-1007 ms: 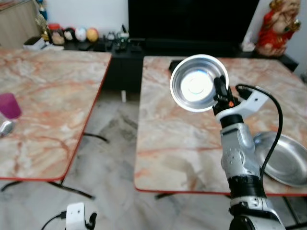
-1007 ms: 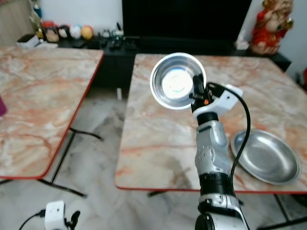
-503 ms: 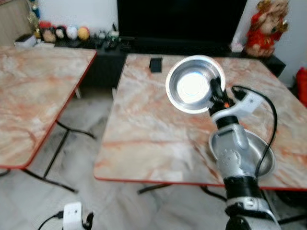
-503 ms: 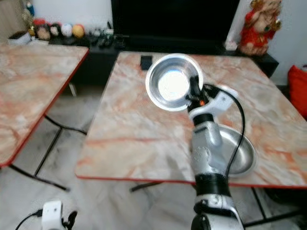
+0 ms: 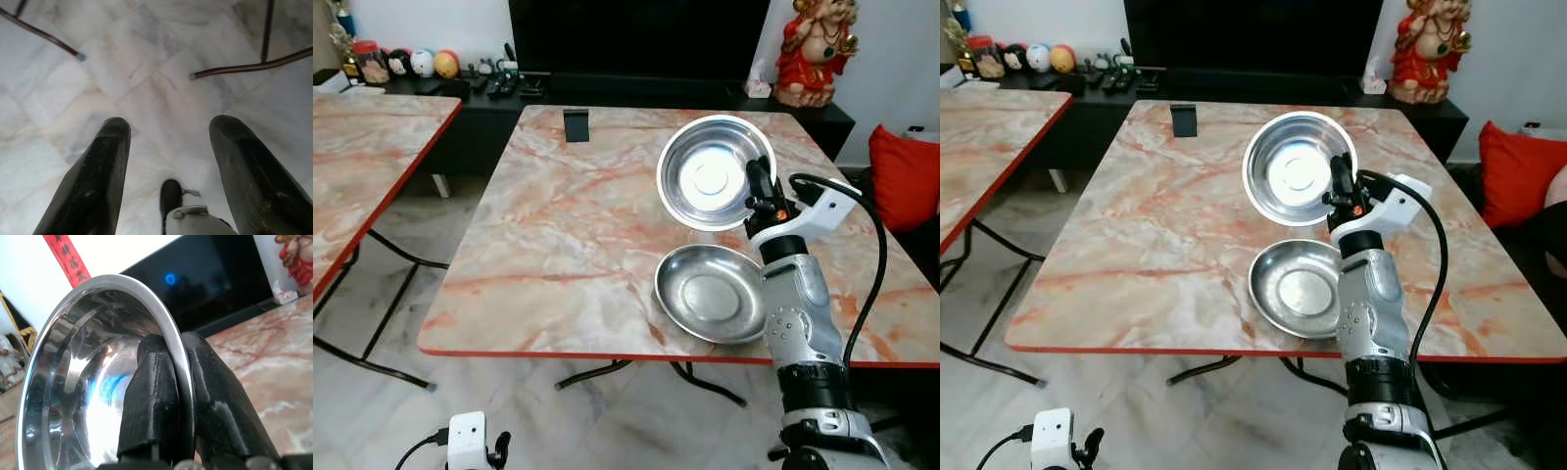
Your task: Setting the table
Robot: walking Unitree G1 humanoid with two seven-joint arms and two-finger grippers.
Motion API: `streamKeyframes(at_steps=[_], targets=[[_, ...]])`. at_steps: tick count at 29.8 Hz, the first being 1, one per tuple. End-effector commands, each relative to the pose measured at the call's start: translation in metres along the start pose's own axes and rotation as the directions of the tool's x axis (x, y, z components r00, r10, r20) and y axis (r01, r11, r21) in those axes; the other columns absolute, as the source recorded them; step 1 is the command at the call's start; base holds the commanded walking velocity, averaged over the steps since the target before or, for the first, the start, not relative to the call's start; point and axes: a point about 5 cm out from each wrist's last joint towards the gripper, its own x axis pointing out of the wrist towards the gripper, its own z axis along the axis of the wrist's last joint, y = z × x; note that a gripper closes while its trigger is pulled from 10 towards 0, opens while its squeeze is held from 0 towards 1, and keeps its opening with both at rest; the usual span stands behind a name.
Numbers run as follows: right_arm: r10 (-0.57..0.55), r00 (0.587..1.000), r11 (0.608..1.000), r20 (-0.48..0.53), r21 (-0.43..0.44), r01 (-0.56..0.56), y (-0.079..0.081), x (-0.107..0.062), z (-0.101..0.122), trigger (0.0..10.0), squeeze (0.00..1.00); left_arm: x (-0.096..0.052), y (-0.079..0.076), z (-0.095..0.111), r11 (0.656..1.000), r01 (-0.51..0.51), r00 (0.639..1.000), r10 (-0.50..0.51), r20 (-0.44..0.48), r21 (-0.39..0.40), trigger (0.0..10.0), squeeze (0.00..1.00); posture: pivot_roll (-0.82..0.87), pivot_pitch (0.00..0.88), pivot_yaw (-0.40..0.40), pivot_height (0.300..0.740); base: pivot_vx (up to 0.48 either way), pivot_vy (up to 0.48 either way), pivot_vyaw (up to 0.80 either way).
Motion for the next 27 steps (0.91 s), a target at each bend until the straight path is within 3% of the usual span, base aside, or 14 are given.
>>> streamKeyframes(at_steps=[1, 4, 6, 8, 12, 15, 21, 24, 27], targets=[[0.015, 1.000, 0.999, 0.008, -0.028, -0.015, 0.003, 0.000, 0.008, 10.0, 0.00, -0.001, 0.003, -0.003, 1.000, 0.000, 1.000, 0.000, -0.017, 0.013, 10.0, 0.00, -0.10, 0.020, -0.025, 0.736, 0.000, 0.000, 0.00], [0.007, 0.995, 0.993, -0.100, -0.117, -0.018, 0.000, -0.008, 0.006, 10.0, 0.00, 0.000, 0.002, -0.002, 1.000, 0.003, 1.000, -0.003, -0.020, 0.016, 10.0, 0.00, -0.12, 0.036, -0.027, 0.736, 0.000, 0.000, 0.00], [-0.067, 0.981, 0.992, -0.185, -0.120, 0.045, -0.010, -0.014, 0.004, 10.0, 0.00, 0.000, 0.002, -0.002, 1.000, 0.007, 1.000, -0.006, -0.021, 0.018, 10.0, 0.00, -0.12, 0.042, -0.026, 0.736, 0.000, 0.000, 0.00], [-0.078, 0.978, 0.992, -0.194, -0.116, 0.056, -0.011, -0.015, 0.004, 10.0, 0.00, 0.000, 0.002, -0.001, 1.000, 0.007, 1.000, -0.007, -0.020, 0.018, 10.0, 0.00, -0.12, 0.044, -0.026, 0.736, 0.000, 0.000, 0.00], [-0.089, 0.961, 0.967, -0.262, -0.252, 0.021, -0.014, -0.025, 0.014, 10.0, 0.00, 0.000, 0.001, -0.002, 0.999, 0.016, 1.000, -0.016, -0.023, 0.028, 10.0, 0.00, -0.14, 0.050, -0.021, 0.736, 0.000, 0.000, 0.00], [-0.135, 0.931, 0.973, -0.339, -0.221, 0.061, -0.018, -0.031, 0.013, 10.0, 0.00, 0.000, 0.000, -0.004, 0.999, 0.019, 0.999, -0.018, -0.030, 0.029, 10.0, 0.00, -0.14, 0.047, -0.026, 0.736, 0.000, 0.000, 0.00], [-0.173, 0.900, 0.978, -0.401, -0.177, 0.109, -0.023, -0.033, 0.016, 10.0, 0.00, 0.000, -0.001, -0.003, 0.999, 0.020, 0.999, -0.020, -0.027, 0.028, 10.0, 0.00, -0.13, 0.045, -0.030, 0.736, 0.000, 0.000, 0.00], [-0.189, 0.884, 0.982, -0.428, -0.086, 0.169, -0.027, -0.035, 0.019, 10.0, 0.00, 0.000, 0.000, -0.003, 0.999, 0.020, 0.999, -0.019, -0.034, 0.027, 10.0, 0.00, -0.14, 0.039, -0.031, 0.736, 0.000, 0.000, 0.00], [-0.195, 0.871, 0.981, -0.450, -0.081, 0.178, -0.029, -0.038, 0.017, 10.0, 0.00, 0.000, -0.001, -0.002, 0.999, 0.021, 0.999, -0.020, -0.031, 0.027, 10.0, 0.00, -0.14, 0.033, -0.033, 0.736, 0.000, 0.000, 0.00]])
